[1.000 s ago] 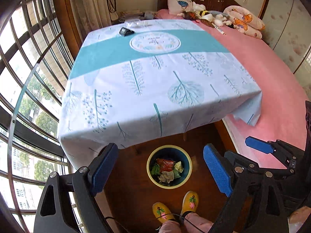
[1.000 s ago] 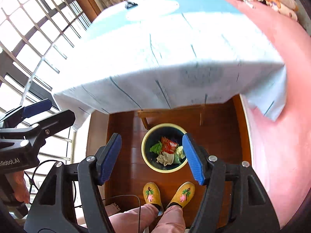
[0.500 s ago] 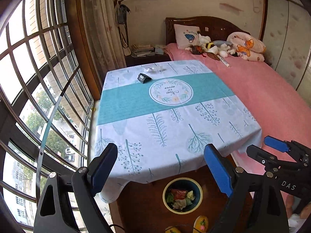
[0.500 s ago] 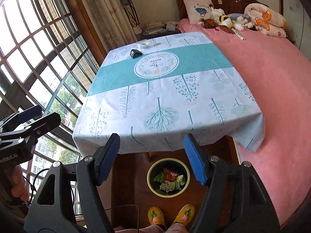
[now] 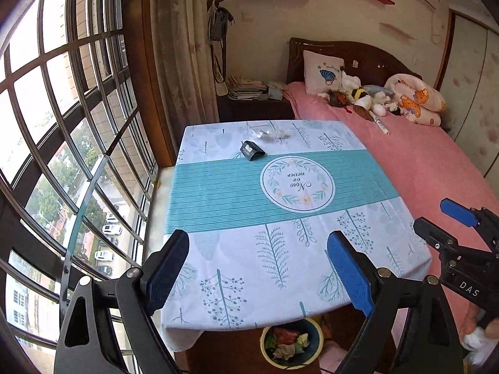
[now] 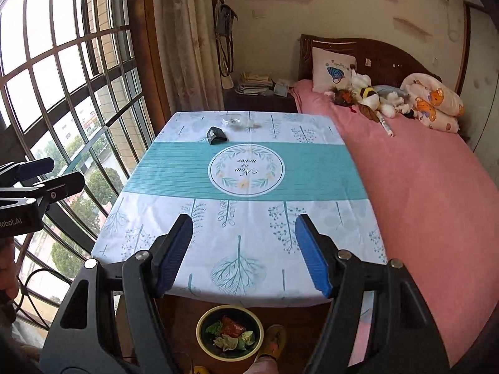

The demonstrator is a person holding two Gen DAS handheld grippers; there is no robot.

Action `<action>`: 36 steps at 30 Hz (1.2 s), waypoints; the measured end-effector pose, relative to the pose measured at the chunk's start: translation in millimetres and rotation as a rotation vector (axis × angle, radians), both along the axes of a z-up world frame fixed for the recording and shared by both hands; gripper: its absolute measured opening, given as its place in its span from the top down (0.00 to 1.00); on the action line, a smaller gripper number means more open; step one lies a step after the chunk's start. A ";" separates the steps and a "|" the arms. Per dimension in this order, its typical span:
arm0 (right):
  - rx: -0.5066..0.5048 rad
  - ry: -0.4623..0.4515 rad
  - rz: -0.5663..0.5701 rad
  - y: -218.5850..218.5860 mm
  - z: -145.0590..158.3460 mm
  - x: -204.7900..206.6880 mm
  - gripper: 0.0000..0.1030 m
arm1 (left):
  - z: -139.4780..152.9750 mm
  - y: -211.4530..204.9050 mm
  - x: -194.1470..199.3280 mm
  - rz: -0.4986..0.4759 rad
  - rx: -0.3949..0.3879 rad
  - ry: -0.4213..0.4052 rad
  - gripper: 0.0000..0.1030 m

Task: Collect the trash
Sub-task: 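Raise both tools back toward the table, then grasp the black box with left tool while right tool grasps clear plastic bottle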

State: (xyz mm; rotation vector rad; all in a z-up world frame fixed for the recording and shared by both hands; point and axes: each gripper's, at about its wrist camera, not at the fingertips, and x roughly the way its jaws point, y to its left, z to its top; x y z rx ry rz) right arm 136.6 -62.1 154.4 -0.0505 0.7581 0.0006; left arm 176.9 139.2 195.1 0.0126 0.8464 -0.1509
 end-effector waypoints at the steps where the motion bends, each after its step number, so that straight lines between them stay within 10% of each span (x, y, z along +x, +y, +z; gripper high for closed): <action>1: -0.014 0.001 0.017 -2.4 -0.6 16.4 0.36 | -1.6 -0.9 12.8 0.015 0.000 0.004 0.11; 11: -0.068 0.049 0.281 -34.7 -44.3 231.4 0.36 | -35.9 -39.0 184.7 0.229 -0.018 0.107 0.11; 21: -0.110 0.082 0.491 -53.5 -130.1 437.7 0.36 | -138.1 -69.2 376.5 0.398 0.001 0.238 0.11; 36: -0.147 0.091 0.605 -41.4 -237.6 551.9 0.36 | -293.0 -86.2 510.7 0.508 0.036 0.421 0.26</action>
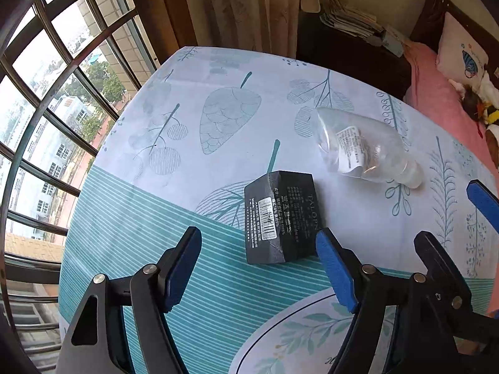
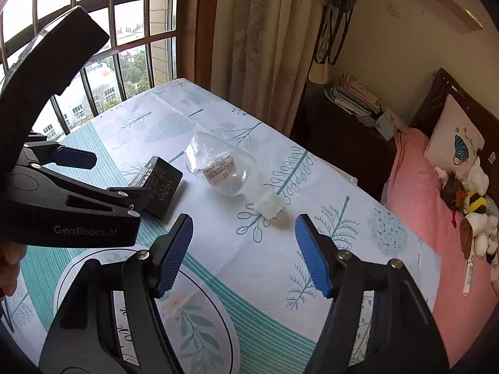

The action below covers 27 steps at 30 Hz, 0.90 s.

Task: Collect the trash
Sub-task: 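Grasp the black box with left tool while right tool grasps clear plastic bottle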

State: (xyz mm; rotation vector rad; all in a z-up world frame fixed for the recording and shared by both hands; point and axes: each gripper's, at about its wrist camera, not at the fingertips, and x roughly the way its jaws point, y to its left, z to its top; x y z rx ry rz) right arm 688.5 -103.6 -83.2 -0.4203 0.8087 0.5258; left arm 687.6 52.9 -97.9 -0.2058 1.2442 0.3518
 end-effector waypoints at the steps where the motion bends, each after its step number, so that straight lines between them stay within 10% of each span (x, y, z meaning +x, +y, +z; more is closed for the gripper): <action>1: -0.002 -0.007 0.006 1.7 -3.5 3.9 0.36 | -6.3 1.4 3.8 0.010 -0.008 0.000 0.26; 15: -0.096 -0.101 0.089 37.3 -48.0 28.1 0.35 | -21.1 27.9 15.7 0.039 -0.046 -0.051 0.67; 27: -0.265 -0.268 0.157 94.0 -78.1 40.1 0.34 | -18.0 60.3 -8.9 0.109 -0.117 -0.072 0.70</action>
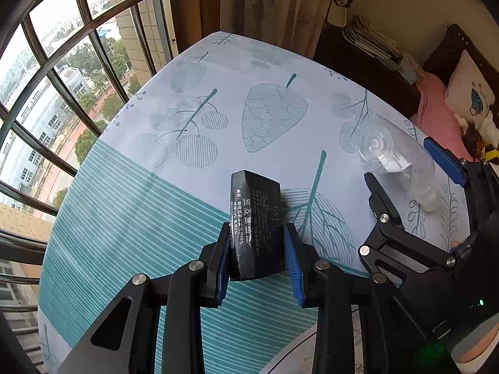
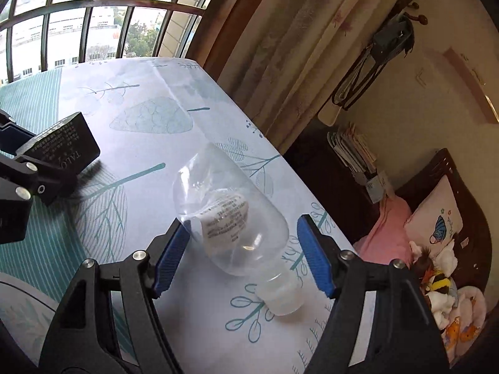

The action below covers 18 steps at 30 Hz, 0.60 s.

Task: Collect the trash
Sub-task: 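Grasp the black box with left tool while right tool grasps clear plastic bottle, then carry the black box and plastic bottle down over the bin with both tools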

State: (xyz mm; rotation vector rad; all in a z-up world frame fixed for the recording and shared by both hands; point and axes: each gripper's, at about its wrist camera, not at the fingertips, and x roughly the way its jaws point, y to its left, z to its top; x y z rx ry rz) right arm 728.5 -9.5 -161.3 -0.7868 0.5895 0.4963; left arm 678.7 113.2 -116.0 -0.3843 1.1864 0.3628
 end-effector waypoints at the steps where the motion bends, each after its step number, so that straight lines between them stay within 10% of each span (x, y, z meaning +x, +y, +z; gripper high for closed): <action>1: -0.013 -0.010 -0.006 4.2 -0.9 1.5 0.35 | 1.5 0.2 -0.9 -0.002 -0.002 -0.005 0.70; 5: -0.015 -0.006 -0.046 8.5 3.2 6.6 0.68 | 12.9 -4.5 -7.9 -0.025 -0.005 -0.034 0.71; 18: 0.238 0.321 -0.169 -65.2 66.1 -59.6 0.71 | 77.2 -33.8 -88.2 -0.173 0.005 -0.082 0.71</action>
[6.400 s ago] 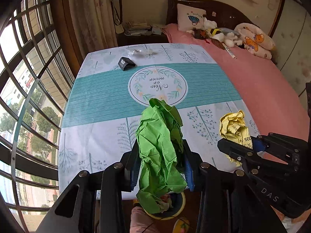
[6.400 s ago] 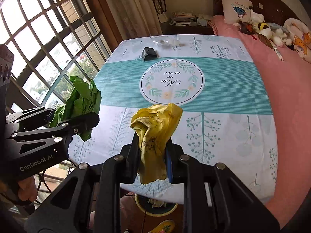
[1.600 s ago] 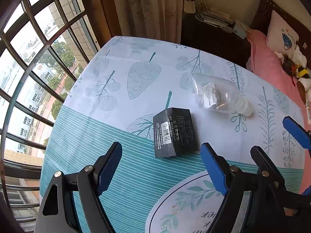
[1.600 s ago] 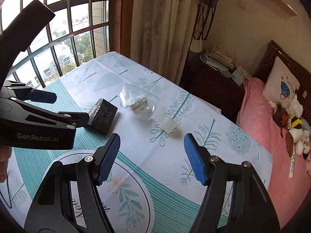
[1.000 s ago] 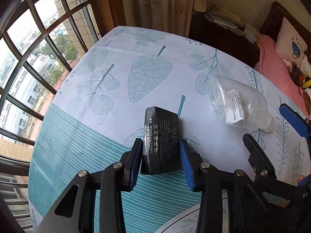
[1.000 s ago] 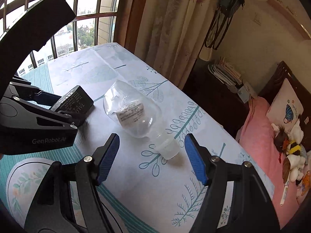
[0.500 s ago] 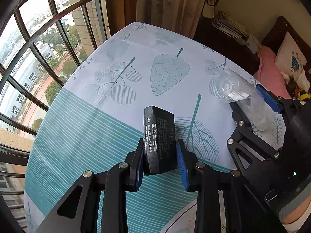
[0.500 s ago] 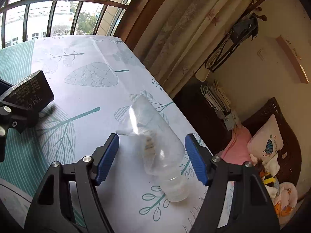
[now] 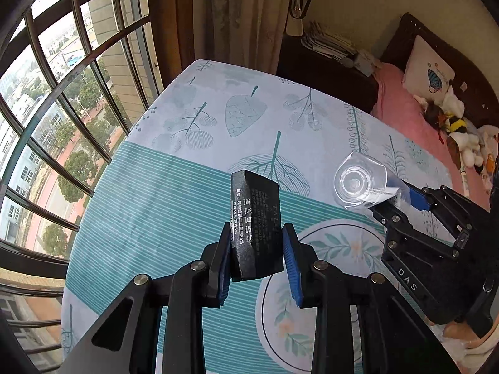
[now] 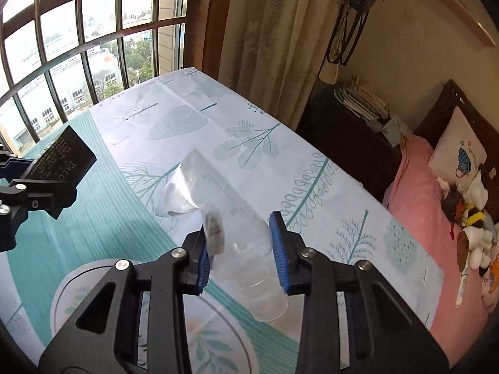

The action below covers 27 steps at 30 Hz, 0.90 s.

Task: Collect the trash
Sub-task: 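Carry the black box and plastic bottle down over the bin with both tools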

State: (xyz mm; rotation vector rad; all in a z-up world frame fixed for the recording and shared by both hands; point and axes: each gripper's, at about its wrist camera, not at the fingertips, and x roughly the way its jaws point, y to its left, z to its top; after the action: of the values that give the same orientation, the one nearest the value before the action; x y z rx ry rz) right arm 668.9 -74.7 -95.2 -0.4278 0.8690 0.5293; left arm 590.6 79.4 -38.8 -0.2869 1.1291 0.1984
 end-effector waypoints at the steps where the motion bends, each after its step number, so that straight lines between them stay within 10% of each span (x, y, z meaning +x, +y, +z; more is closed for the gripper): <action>1: 0.016 0.022 -0.008 -4.9 4.2 -11.4 0.71 | 5.4 -4.6 -10.3 -0.017 0.005 -0.001 0.71; 13: 0.222 0.217 -0.175 -41.3 64.2 -198.9 0.71 | 80.2 -24.0 -185.5 -0.191 0.024 -0.072 0.71; 27: 0.292 0.174 -0.430 -11.7 116.8 -449.6 0.71 | 106.9 5.5 -419.8 -0.460 0.024 -0.137 0.71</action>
State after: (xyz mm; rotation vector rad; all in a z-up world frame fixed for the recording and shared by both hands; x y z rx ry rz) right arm 219.3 -86.3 21.7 0.0766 0.9999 0.2893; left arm 170.8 84.9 68.1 -0.0135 1.0273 -0.2119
